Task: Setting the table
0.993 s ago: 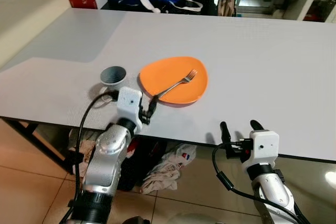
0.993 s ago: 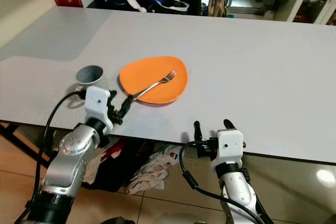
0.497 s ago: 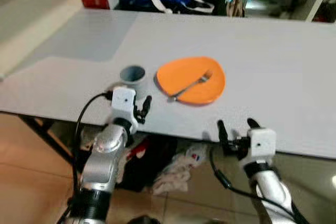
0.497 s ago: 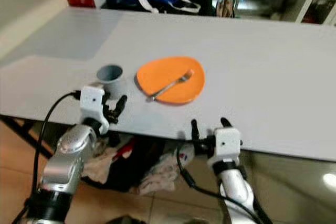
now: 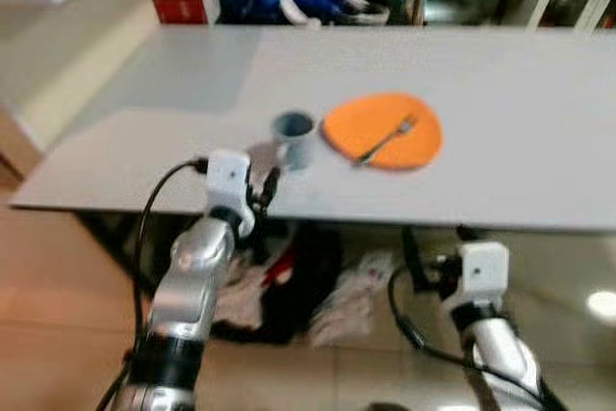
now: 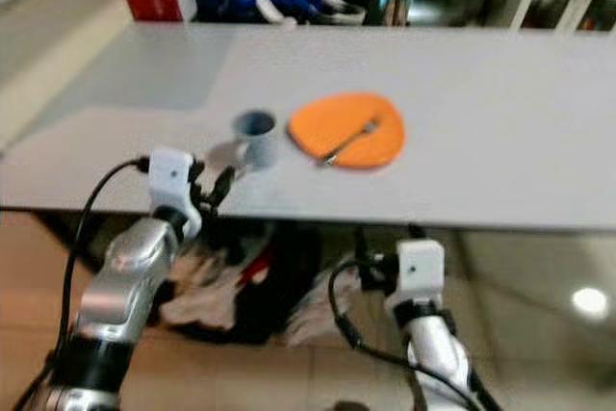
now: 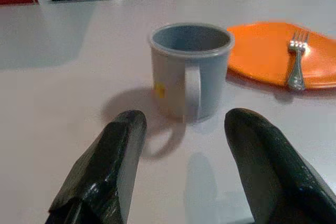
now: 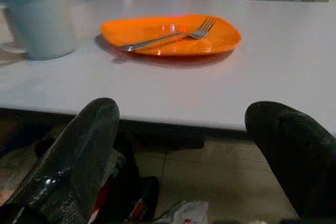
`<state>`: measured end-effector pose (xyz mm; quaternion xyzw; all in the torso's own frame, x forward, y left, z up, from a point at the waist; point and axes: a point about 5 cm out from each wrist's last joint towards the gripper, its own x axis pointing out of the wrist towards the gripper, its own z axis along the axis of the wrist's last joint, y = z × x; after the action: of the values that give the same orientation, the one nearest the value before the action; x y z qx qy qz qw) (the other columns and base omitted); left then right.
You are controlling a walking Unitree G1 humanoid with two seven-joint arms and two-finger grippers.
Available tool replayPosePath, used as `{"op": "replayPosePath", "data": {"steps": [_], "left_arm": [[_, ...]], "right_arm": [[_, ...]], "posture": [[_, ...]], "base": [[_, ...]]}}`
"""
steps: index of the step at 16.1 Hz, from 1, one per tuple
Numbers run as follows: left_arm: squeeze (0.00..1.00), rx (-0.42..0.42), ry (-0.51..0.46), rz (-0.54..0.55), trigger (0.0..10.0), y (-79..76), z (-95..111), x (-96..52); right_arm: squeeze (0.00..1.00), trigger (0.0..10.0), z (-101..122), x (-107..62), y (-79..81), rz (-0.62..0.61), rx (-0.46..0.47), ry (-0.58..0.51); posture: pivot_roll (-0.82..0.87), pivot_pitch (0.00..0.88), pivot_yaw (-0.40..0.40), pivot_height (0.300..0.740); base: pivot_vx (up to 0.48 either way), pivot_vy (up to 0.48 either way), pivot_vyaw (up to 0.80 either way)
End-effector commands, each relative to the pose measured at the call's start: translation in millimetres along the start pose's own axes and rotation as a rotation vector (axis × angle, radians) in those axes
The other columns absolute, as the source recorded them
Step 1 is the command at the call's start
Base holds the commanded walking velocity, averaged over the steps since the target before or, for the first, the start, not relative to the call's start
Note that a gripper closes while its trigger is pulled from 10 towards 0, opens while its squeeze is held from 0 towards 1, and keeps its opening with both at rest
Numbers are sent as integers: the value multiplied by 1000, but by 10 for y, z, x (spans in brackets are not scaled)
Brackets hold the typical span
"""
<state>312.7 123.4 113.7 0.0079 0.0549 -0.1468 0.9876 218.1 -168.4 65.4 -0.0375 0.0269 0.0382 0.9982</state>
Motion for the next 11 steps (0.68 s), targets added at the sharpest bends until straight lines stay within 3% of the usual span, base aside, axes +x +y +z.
{"op": "replayPosePath", "data": {"steps": [1,4,8,9,11], "left_arm": [[0,22,11,-4,10000,0,-9,10],[0,27,16,-8,10000,2,-7,29],[0,5,11,44,10000,39,-26,18],[0,16,12,61,10000,72,-52,-12],[0,45,57,101,10000,260,-213,-226]], "right_arm": [[0,10000,1,6,-5,-5,14,-4],[0,10000,-7,6,-10,-12,19,0],[0,10000,1,21,-23,-9,12,-15],[0,10000,23,28,-29,-14,13,-32],[0,10000,85,34,-46,-27,11,-64]], "posture": [[-129,0,57,736],[-129,0,58,736],[-130,0,56,736],[-125,1,54,736],[-125,0,61,736]], "base": [[0,480,0],[0,480,-517],[0,480,0],[0,480,0],[0,480,0]]}}
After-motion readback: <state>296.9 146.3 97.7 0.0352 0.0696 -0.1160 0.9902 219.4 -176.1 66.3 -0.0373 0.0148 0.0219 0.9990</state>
